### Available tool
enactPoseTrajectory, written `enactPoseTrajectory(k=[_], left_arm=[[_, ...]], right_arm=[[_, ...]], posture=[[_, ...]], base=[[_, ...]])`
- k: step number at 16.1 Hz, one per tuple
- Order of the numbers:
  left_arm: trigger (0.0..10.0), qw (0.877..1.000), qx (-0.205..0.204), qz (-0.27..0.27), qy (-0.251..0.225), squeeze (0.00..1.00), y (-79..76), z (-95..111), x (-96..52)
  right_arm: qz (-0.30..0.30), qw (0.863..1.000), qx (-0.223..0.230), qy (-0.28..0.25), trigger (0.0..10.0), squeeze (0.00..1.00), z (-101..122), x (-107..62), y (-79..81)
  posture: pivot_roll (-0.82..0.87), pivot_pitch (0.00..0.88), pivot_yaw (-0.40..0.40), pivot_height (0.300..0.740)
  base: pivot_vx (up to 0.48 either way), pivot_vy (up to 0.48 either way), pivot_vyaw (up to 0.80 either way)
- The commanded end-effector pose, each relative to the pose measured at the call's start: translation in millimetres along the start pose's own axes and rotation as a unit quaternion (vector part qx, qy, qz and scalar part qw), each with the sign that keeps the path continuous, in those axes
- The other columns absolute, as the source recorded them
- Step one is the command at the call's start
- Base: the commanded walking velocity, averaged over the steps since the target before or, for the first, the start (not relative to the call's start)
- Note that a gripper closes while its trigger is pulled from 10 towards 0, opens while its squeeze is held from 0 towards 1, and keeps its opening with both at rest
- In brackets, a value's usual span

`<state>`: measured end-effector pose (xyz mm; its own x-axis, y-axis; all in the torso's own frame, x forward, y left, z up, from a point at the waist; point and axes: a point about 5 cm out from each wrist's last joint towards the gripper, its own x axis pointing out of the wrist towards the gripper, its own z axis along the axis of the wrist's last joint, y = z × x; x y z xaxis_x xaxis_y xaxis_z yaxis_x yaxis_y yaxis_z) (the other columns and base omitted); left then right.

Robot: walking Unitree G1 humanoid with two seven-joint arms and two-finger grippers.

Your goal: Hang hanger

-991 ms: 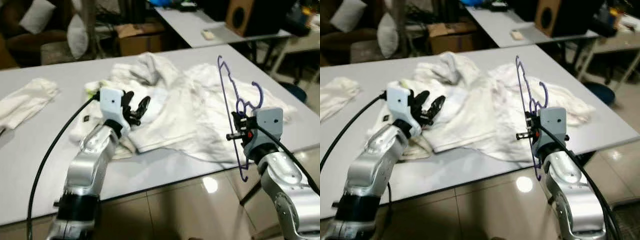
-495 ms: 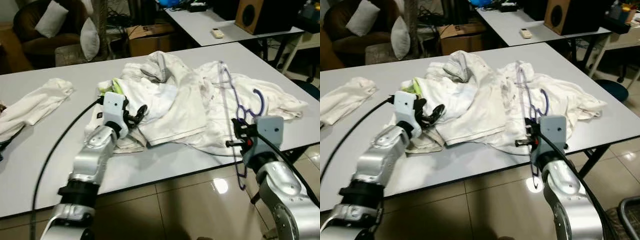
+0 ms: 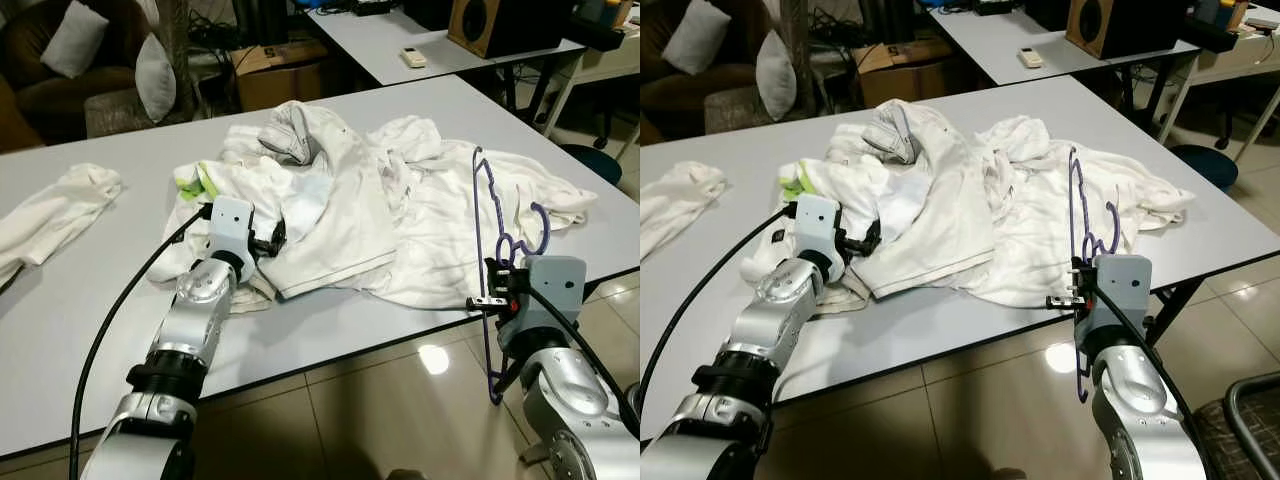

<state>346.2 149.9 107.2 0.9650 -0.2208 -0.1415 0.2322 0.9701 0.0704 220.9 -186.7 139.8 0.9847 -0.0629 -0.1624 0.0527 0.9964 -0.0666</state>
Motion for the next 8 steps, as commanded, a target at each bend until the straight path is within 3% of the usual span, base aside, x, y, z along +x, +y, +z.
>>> enactPoseTrajectory(k=[1, 5, 8], left_arm=[[0.0, 1.0, -0.004, 0.018, 0.007, 0.0, 7.0, -3.4, -1.1], [0.0, 0.999, -0.034, 0.003, -0.026, 0.0, 1.8, -1.8, -6.4], [0.0, 0.999, -0.043, -0.01, -0.021, 0.0, -0.9, -9.5, -11.6]], right_arm=[[0.012, 1.0, -0.003, -0.005, 10.0, 0.0, 3.1, 1.3, 3.2], [0.017, 1.0, -0.009, -0.01, 10.0, 0.0, 5.2, 9.6, 1.9], [0.016, 1.0, -0.01, -0.007, 10.0, 0.0, 2.0, 15.6, 0.8]], posture=[[-0.27, 0.0, 0.056, 0.74], [-0.26, 0.0, 0.047, 0.74], [-0.25, 0.0, 0.049, 0.74]], base=[[0.0, 0.0, 0.0], [0.0, 0.0, 0.0], [0.0, 0.0, 0.0]])
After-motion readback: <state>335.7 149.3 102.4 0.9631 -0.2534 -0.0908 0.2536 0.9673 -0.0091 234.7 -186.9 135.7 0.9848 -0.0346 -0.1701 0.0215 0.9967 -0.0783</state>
